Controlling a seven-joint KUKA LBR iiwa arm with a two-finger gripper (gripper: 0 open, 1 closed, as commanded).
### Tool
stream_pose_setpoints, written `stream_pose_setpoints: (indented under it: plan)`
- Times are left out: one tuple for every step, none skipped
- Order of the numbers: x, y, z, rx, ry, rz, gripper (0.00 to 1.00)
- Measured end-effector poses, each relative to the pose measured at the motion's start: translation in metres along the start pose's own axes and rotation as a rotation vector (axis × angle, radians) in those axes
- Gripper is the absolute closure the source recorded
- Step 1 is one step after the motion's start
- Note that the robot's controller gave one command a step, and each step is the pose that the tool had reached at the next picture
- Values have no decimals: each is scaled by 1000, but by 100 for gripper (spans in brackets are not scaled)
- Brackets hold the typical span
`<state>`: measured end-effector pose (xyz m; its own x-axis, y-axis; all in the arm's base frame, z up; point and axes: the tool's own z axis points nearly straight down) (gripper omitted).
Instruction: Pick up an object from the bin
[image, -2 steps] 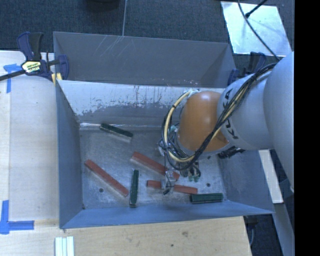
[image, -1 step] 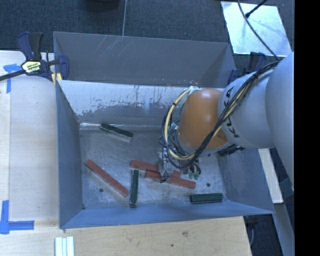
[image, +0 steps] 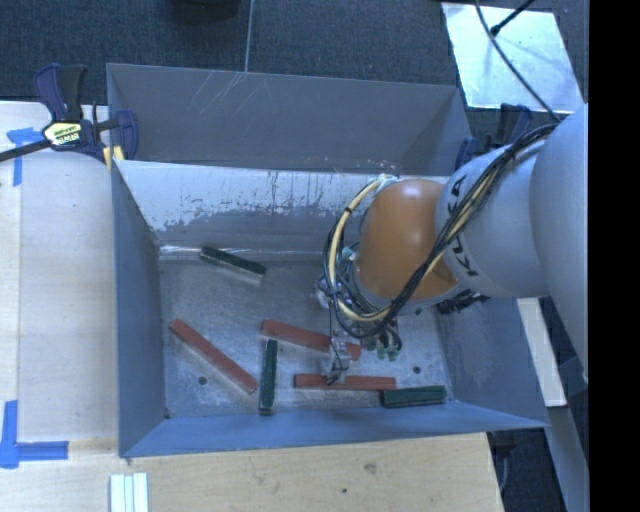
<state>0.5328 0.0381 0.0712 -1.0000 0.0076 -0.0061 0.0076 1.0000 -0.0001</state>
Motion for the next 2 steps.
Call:
stream_pose_setpoints:
  plan:
    - [0,1,0,-1,0,-1,100]
    - [-9,-9,-163,0,-6,-24,100]
